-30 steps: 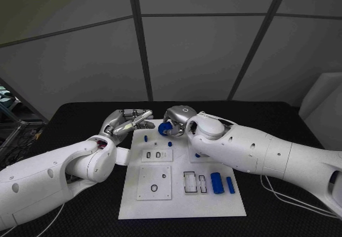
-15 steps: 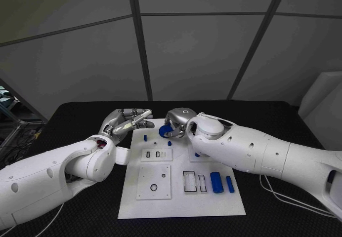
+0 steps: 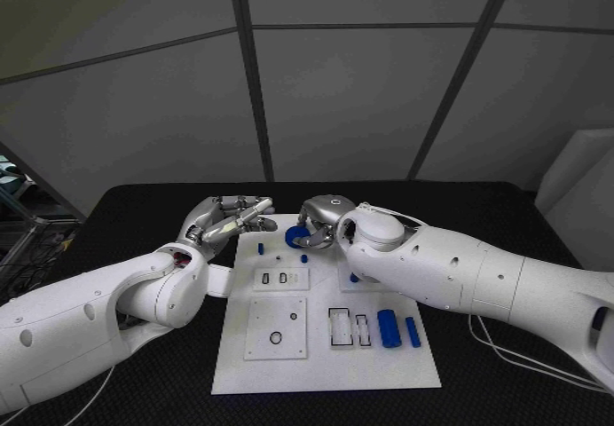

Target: Assemble the parts on the task board

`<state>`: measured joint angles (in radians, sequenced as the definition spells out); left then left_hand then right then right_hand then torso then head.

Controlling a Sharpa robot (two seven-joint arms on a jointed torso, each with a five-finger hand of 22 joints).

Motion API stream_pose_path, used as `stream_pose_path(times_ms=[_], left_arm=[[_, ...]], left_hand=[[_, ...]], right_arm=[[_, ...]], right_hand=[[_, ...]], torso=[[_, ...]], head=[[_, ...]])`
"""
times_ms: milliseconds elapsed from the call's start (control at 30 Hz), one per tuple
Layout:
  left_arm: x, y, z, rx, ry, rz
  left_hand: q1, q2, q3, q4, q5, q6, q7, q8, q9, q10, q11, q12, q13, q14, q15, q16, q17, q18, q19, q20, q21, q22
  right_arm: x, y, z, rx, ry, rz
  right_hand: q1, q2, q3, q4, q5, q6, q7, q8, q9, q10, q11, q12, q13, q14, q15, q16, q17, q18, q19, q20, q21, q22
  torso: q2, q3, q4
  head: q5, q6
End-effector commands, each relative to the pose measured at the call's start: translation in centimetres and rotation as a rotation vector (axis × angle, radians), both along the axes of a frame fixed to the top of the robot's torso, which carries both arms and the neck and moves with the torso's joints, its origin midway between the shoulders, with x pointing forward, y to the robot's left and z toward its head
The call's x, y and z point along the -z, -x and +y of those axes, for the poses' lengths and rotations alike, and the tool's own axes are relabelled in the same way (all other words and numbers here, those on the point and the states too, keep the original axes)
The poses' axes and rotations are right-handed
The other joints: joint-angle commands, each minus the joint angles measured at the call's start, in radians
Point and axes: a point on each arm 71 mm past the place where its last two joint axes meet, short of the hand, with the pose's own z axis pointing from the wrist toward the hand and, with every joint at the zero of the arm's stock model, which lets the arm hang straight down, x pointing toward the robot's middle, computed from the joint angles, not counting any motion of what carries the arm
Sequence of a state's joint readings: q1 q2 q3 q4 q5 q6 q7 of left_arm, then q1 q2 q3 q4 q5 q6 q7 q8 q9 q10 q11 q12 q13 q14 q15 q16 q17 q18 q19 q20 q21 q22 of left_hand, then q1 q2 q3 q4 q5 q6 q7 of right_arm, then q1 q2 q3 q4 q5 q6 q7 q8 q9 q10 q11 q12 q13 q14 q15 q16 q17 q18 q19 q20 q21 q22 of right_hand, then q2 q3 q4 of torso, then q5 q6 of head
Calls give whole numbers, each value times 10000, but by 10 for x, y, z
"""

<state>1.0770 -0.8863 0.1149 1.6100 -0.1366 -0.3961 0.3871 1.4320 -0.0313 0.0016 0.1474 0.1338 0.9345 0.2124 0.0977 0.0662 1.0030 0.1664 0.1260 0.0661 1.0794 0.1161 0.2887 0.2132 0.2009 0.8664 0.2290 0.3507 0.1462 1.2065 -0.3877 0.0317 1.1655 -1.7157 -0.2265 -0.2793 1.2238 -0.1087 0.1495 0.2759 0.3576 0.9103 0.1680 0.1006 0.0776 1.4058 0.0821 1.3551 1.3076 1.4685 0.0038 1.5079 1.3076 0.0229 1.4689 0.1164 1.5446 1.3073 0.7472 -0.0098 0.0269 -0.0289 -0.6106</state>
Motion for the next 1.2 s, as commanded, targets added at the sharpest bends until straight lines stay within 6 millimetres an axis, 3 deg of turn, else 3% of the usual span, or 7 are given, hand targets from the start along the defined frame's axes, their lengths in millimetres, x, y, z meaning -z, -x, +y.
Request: stream_pose_path(times_ms=[33, 333, 500, 633, 900, 967, 1200], left_arm=[[-2, 0, -1, 115, 7, -86], [-1, -1, 3, 17, -39, -83], [-1, -2, 6, -49, -70, -79], [0, -2, 8, -96, -92, -79], [1, -5, 11, -164, -115, -91], [2, -5, 12, -170, -117, -93], [3, -7, 12, -175, -113, -95]], left_hand=[[-21, 77, -68, 17, -58, 25, 60, -69, -5, -51, 32, -52, -12, -68, 23, -56, 9, -182, 6, 50, -51, -9], [-22, 80, -71, 16, -57, 22, 63, -72, -5, -56, 34, -56, -12, -70, 25, -58, 11, -182, 5, 51, -52, -10], [-22, 80, -71, 16, -57, 22, 63, -72, -5, -56, 34, -56, -12, -70, 25, -58, 11, -182, 5, 51, -52, -10], [-19, 83, -72, 14, -56, 20, 65, -75, -6, -60, 36, -58, -12, -72, 26, -61, 12, -182, 4, 52, -53, -11], [-16, 85, -73, 11, -56, 19, 66, -78, -6, -62, 37, -60, -12, -73, 28, -63, 13, -182, 3, 53, -54, -12], [-16, 85, -73, 11, -56, 19, 66, -78, -6, -62, 37, -60, -12, -73, 28, -63, 13, -182, 3, 53, -54, -12], [-13, 88, -74, 9, -55, 20, 66, -78, -5, -61, 37, -60, -12, -75, 28, -64, 14, -183, 2, 53, -55, -12]], right_arm=[[-5, 2, -2, -10, -587, -320], [-21, 16, -35, -378, -3239, -1107], [-29, 15, -78, -38, -4188, -128], [-34, 12, -120, 50, -4648, 471], [-39, 11, -182, 118, -4840, 501], [-39, 10, -190, 160, -4750, 501], [-33, 5, -212, 420, -4265, 715]], right_hand=[[-257, 35, -64, 149, 41, 24, 21, -59, 18, 8, 26, 42, 348, 755, 77, 66, 1388, -79, 539, 70, -17, 2037], [-208, -59, -100, 114, 102, -198, 97, -310, -27, 2, 85, 52, 373, 736, 119, 29, 1313, -63, 486, 97, -49, 1974], [193, -88, -170, -97, -45, 74, 46, -229, 39, -41, 52, 26, 357, 702, 104, -37, 1187, -4, 296, 102, -163, 1746], [1162, -13, -35, -711, -472, 314, -21, -175, 87, -72, -26, -1, 348, 690, 32, -72, 1135, 23, 207, 39, -223, 1641], [1787, -158, -67, -1206, -329, 296, -13, -266, 70, -104, -30, -56, 312, 678, 24, -109, 1077, 35, 161, 21, -257, 1590], [1818, -165, -72, -1231, -331, 296, -12, -270, 69, -105, -30, -60, 311, 678, 24, -110, 1076, 36, 159, 20, -259, 1588], [1981, -195, -94, -1364, -348, 274, -23, -305, 59, -118, -39, -85, 294, 677, 19, -117, 1070, 42, 138, 17, -275, 1563]], torso=[[3, 6, -5], [-17, 4, -25], [-44, 1, -44], [-67, 7, -116], [-79, 93, -229], [-73, 61, -197], [-71, 39, -157]], head=[[10, 5], [8, 85], [-19, 128], [6, 178], [17, 285], [-34, 337], [-155, 309]])
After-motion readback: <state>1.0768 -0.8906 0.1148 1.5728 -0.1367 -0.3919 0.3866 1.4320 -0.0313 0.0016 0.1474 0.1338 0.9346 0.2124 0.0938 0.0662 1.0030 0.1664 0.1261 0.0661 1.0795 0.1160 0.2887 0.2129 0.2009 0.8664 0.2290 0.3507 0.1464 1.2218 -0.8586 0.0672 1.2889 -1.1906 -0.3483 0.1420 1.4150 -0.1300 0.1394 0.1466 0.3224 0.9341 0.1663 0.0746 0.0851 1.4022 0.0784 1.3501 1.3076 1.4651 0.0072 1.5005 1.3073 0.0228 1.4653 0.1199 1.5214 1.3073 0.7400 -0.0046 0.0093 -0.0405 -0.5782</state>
